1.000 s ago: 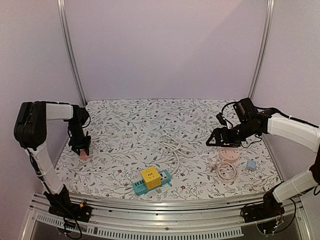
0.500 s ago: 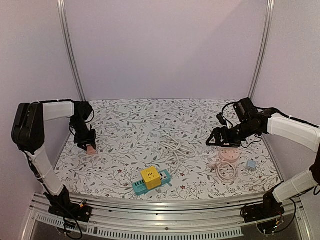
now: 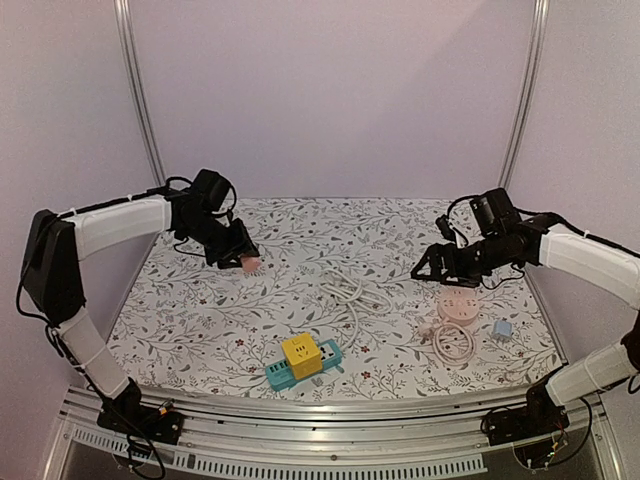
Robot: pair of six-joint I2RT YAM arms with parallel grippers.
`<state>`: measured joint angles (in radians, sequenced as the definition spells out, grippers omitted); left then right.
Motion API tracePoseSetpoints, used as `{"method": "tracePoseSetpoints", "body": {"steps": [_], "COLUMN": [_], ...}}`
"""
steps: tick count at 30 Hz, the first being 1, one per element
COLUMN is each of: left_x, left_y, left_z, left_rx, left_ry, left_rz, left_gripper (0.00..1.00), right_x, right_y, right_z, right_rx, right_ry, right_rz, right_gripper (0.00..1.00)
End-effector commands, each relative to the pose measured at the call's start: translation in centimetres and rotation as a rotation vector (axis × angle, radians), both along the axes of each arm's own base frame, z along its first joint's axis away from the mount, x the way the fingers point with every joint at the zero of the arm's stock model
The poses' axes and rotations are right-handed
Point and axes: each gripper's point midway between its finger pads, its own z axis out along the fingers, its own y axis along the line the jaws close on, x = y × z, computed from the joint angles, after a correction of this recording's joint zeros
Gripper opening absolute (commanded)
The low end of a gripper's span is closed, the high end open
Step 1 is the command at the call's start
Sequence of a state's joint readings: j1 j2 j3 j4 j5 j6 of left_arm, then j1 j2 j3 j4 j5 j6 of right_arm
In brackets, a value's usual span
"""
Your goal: Insert the plug
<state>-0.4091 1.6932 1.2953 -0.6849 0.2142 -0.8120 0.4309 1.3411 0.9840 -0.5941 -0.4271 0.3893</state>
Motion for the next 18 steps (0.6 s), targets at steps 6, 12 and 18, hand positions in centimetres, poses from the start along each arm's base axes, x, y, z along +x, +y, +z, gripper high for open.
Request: {"method": "tracePoseSetpoints", "body": {"steps": [6,12,18], "left_x": [2.3,2.1,1.1], "left_y": [-13.8,-19.4,-23.6], "left_z": [7.9,10.1,10.7], "left_rx": [-0.452,-0.629,-0.790], "left_ry": [-0.165,-0.143,-0.070], "left_rz": [0.120,0.222,0.330], "left_gripper": [0.00,0.00,0.00], "right_x": [3.0,3.9,4.3], "right_y": [0.7,0.1,-1.0], "right_z": [7.4,11.2,14.3], "right_rx": [0.132,0.200,0.233], "right_ry": [-0.219,-0.360,-0.500], "right_rz": [-0.085,-0.157,-0.238], "right_gripper": [0.99,0.99,0.99]}}
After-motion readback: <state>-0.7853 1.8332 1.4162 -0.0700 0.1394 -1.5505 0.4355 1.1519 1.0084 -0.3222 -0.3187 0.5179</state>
